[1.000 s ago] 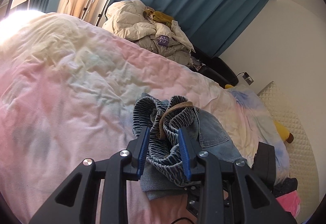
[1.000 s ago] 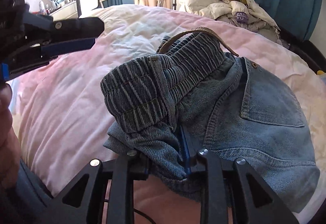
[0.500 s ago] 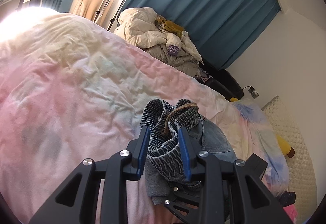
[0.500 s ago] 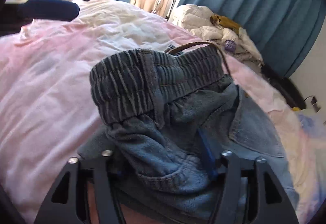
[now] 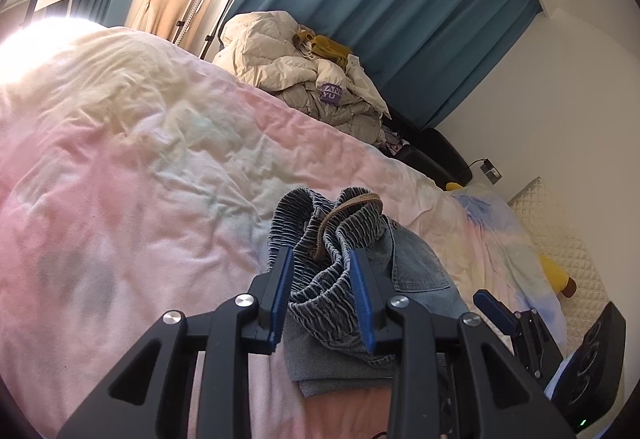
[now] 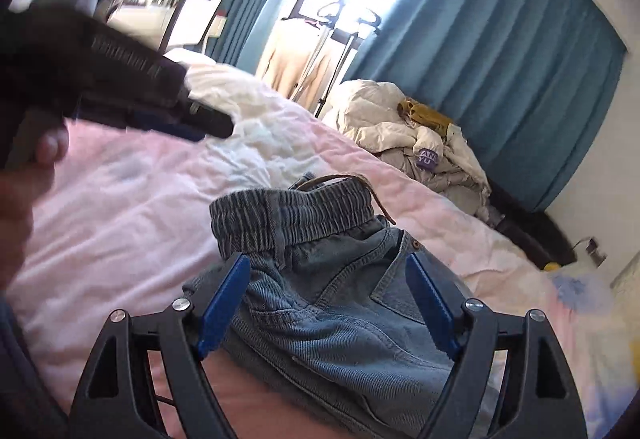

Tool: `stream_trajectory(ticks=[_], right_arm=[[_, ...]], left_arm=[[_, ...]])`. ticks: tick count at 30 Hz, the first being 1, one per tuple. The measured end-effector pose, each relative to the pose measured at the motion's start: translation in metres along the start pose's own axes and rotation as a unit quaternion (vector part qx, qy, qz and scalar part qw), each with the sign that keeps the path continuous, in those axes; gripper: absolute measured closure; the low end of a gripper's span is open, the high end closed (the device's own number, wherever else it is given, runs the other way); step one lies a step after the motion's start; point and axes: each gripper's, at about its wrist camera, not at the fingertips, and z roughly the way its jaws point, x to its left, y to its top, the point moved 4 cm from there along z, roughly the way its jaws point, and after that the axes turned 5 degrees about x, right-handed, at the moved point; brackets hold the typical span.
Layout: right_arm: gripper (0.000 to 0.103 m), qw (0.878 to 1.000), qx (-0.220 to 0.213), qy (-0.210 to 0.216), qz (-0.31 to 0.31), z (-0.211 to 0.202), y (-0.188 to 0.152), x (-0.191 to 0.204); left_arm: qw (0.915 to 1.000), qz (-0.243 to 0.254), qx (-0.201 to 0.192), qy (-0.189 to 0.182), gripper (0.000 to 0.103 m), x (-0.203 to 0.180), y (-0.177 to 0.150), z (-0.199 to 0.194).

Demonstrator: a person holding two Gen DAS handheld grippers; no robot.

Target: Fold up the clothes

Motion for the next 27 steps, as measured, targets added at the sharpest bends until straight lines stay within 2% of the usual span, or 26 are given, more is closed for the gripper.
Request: stream_trajectory(ticks=[3,6,9,14,16,19,22,27], right_arm=[[0.025,0.994,-0.001,0.054,0.093,0.009,0.014,-0.035],[0.026,0.974,0.023,0.106,0.2,0.038,0.033,-0.076],[0.037,0.957,0.059,0.151,0.241,0.076,0.047,-0.091],[0.039,0.939,0.085,0.192,0.271,0.13,0.063,-0.096],[0.047,0.938,0.097,0.197,0.269,0.147,0.062,-0.092],[0.049,0.94,0.114,0.202,0.25,0.159,0.055,-0.082],[0.05,0.95,0.127,0.187,0.216,0.163,0.05,-0.075],[0.05,0.955,0.132,0.178,0.195,0.15,0.047,-0.075]], left_arm=[[0.9999,0.004,0.004,-0.011,0.073,-0.001,-0.001,0.004],[0.9997,0.013,0.013,-0.017,0.073,-0.004,-0.003,0.011],[0.9987,0.037,0.031,-0.016,0.073,-0.011,-0.007,0.024],[0.9955,0.076,0.056,0.003,0.073,-0.021,-0.013,0.051],[0.994,0.089,0.06,0.019,0.073,-0.021,-0.015,0.059],[0.9939,0.087,0.064,0.022,0.073,-0.016,-0.015,0.065],[0.994,0.077,0.076,0.018,0.073,-0.011,-0.011,0.068],[0.9927,0.087,0.082,0.016,0.073,-0.011,-0.011,0.069]])
